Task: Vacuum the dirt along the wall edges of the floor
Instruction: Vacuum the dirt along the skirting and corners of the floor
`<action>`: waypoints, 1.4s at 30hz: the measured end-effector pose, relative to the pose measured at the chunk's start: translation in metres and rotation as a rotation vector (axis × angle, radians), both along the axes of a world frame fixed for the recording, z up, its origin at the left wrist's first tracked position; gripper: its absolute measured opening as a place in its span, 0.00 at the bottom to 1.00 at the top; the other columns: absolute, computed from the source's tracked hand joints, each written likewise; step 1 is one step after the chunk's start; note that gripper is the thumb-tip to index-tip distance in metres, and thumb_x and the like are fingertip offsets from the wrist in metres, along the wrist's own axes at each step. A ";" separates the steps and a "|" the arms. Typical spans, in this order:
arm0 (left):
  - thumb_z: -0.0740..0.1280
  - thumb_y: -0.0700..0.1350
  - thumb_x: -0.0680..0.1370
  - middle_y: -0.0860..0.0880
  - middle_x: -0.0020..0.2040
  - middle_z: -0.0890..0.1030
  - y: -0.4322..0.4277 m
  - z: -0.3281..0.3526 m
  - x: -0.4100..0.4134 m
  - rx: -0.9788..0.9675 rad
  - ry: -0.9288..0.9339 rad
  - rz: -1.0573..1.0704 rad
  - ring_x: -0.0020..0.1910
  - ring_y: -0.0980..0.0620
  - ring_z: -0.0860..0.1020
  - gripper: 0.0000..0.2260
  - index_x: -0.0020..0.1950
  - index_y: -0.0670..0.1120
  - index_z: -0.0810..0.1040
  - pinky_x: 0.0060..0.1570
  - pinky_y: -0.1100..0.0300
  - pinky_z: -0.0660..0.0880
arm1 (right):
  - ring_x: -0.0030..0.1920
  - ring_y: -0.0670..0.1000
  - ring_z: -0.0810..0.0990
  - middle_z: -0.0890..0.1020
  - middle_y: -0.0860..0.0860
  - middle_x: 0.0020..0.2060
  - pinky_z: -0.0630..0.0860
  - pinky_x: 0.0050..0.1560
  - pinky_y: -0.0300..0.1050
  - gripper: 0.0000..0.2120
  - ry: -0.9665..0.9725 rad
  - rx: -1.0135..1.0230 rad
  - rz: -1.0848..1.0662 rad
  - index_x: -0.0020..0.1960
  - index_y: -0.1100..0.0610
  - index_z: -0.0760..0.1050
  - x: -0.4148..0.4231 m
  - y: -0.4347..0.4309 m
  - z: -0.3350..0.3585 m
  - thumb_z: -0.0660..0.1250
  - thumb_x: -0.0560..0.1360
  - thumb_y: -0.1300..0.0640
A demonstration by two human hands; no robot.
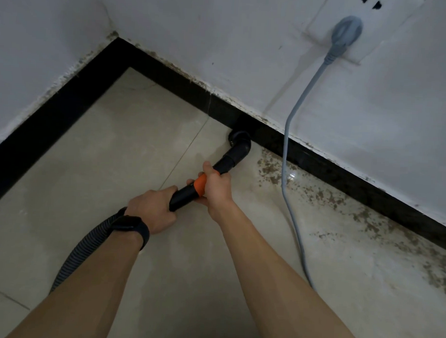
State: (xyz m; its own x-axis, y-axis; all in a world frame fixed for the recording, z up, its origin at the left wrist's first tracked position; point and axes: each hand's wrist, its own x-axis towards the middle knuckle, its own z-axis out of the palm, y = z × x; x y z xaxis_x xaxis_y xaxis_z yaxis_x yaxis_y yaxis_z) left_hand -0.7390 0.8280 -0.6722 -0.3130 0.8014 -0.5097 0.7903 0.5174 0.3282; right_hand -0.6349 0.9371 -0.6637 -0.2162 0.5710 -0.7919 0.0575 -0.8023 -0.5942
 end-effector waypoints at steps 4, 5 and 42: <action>0.64 0.46 0.73 0.52 0.38 0.76 -0.013 0.000 0.008 -0.006 -0.002 -0.102 0.38 0.48 0.78 0.09 0.46 0.56 0.65 0.32 0.59 0.70 | 0.38 0.52 0.85 0.78 0.53 0.47 0.84 0.43 0.53 0.21 0.013 -0.010 -0.071 0.70 0.57 0.62 0.022 -0.020 -0.005 0.66 0.83 0.51; 0.64 0.46 0.73 0.53 0.37 0.76 -0.018 -0.001 0.010 -0.003 0.001 -0.133 0.37 0.48 0.77 0.09 0.46 0.56 0.64 0.31 0.59 0.68 | 0.38 0.52 0.85 0.78 0.53 0.48 0.84 0.44 0.54 0.21 0.015 -0.014 -0.081 0.70 0.57 0.62 0.028 -0.027 -0.006 0.66 0.83 0.51; 0.64 0.48 0.72 0.50 0.45 0.80 -0.049 0.002 0.028 0.038 0.033 -0.312 0.43 0.46 0.80 0.11 0.53 0.54 0.69 0.37 0.58 0.70 | 0.35 0.52 0.84 0.79 0.52 0.43 0.82 0.41 0.54 0.15 -0.053 -0.040 -0.212 0.63 0.58 0.65 0.060 -0.074 0.006 0.66 0.83 0.53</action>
State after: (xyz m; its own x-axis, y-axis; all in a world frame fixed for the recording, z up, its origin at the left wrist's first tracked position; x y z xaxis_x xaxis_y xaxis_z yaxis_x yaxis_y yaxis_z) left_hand -0.7105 0.7788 -0.6706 -0.0647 0.8797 -0.4711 0.9196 0.2359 0.3142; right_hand -0.5750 0.8632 -0.6575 -0.0518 0.5670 -0.8221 -0.0845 -0.8227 -0.5621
